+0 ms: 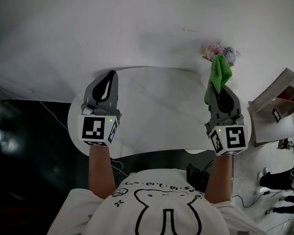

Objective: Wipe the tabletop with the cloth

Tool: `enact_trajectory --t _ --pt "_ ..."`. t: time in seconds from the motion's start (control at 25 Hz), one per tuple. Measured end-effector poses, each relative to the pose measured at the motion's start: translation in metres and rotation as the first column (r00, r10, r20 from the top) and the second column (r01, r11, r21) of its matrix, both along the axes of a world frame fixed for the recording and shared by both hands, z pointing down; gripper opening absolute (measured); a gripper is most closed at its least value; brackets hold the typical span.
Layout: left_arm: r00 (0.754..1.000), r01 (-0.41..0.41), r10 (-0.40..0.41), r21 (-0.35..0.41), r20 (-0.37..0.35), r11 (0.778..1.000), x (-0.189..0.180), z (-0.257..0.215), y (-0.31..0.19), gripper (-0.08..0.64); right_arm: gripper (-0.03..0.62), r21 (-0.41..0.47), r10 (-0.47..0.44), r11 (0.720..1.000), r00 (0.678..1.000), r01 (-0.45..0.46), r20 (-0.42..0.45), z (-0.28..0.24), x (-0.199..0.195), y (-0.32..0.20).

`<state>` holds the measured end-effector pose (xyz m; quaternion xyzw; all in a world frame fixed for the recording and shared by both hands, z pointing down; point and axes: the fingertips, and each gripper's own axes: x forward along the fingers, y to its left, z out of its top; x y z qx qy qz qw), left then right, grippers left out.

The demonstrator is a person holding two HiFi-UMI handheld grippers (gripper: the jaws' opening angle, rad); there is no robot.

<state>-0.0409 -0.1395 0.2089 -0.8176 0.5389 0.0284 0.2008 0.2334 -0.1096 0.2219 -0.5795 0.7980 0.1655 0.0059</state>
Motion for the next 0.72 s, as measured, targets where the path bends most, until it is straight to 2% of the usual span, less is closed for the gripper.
enact_trajectory --t 0.72 --pt "1.000 -0.021 0.021 -0.006 -0.003 1.000 0.0068 0.0001 0.0058 0.020 0.043 -0.021 0.006 1.000 1.000 -0.007 -0.019 0.0033 0.0009 0.0012"
